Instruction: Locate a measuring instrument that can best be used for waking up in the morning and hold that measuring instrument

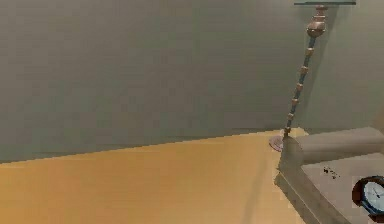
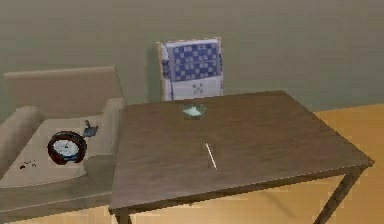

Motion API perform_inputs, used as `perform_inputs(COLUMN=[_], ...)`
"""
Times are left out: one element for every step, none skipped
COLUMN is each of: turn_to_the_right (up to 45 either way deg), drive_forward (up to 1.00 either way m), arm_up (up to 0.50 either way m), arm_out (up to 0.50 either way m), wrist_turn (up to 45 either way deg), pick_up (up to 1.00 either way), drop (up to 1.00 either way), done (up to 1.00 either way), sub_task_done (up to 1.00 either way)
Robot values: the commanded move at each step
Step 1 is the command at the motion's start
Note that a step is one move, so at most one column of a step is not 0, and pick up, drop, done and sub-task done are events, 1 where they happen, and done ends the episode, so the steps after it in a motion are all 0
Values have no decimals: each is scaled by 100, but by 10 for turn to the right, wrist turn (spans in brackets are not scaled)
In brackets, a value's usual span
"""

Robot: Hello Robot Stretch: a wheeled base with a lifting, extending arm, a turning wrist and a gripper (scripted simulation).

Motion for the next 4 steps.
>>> perform_inputs(turn_to_the_right=[-450, 0, 450, 390], drive_forward=[0, 40, 0, 0], arm_up=[0, 0, 0, 0], arm_out=[0, 0, 0, 0], wrist_turn=[0, 0, 0, 0], pick_up=[0, 0, 0, 0], drop=[0, 0, 0, 0], done=[0, 0, 0, 0], sub_task_done=[0, 0, 0, 0])
